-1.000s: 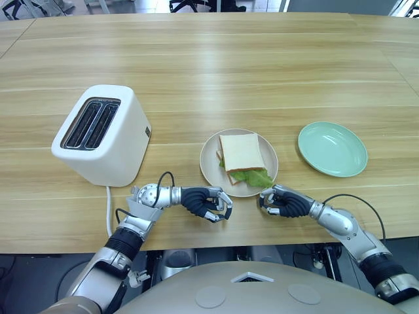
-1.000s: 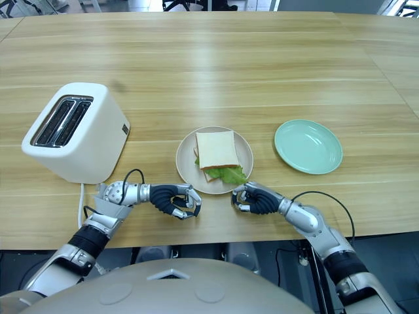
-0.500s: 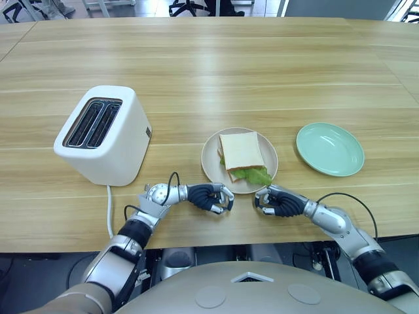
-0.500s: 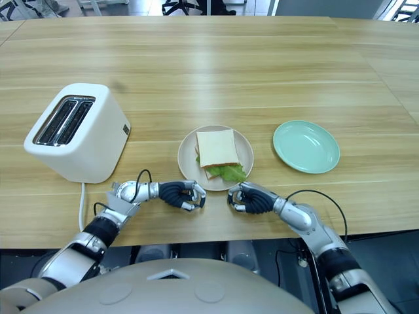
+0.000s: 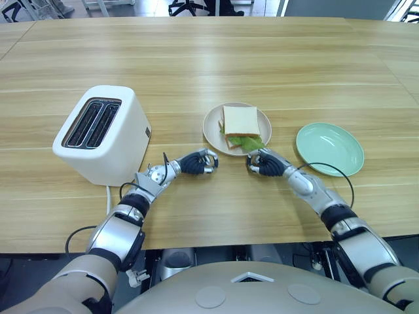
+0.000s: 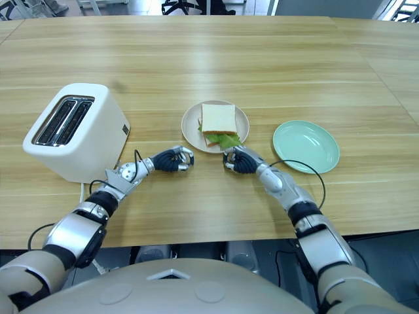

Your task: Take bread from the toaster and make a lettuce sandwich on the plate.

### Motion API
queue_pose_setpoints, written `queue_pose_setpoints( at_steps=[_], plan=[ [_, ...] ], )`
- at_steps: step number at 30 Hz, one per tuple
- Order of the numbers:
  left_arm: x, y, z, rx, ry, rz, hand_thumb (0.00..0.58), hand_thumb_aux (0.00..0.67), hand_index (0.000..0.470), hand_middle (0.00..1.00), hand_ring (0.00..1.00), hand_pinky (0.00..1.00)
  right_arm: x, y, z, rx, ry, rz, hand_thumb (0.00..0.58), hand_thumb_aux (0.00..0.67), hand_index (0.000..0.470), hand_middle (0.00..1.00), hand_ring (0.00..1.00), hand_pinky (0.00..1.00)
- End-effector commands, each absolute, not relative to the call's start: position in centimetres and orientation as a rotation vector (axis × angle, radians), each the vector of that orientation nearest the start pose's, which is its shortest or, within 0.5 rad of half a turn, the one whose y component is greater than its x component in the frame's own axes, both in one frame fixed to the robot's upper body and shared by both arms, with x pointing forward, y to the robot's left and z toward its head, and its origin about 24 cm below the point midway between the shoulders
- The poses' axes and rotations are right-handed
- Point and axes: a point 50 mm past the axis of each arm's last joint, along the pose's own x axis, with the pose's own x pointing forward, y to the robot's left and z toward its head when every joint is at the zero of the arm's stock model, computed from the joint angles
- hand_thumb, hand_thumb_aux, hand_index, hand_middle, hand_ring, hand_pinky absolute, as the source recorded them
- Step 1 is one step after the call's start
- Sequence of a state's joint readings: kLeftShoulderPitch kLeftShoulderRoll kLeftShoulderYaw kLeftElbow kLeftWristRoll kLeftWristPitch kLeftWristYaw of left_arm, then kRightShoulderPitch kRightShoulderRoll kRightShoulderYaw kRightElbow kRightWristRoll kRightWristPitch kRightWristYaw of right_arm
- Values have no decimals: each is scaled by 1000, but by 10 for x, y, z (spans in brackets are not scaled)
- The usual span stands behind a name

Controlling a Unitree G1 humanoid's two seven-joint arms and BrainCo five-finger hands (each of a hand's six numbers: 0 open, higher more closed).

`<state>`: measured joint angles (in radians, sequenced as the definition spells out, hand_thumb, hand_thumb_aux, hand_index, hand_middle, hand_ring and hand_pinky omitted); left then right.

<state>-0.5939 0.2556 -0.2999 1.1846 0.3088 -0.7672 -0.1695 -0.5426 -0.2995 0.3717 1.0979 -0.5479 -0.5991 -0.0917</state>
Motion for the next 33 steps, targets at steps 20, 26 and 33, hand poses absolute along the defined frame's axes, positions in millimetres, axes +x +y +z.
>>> queue_pose_setpoints(
  at_steps=[20, 26, 33],
  plan=[
    [312, 145, 35, 76, -350, -433, 0, 0, 0, 0, 0, 0, 307, -159, 28, -273, -351, 237, 0, 0, 0, 337, 337, 337],
    [306, 157, 46, -76, -450, -396, 0, 0, 0, 0, 0, 0, 296, -173, 47, -117, -502, 178, 0, 0, 0, 180, 180, 180],
    [299, 161, 49, -72, -493, -425, 0, 0, 0, 0, 0, 0, 289, -178, 57, -102, -577, 153, 0, 0, 0, 141, 141, 141]
  ],
)
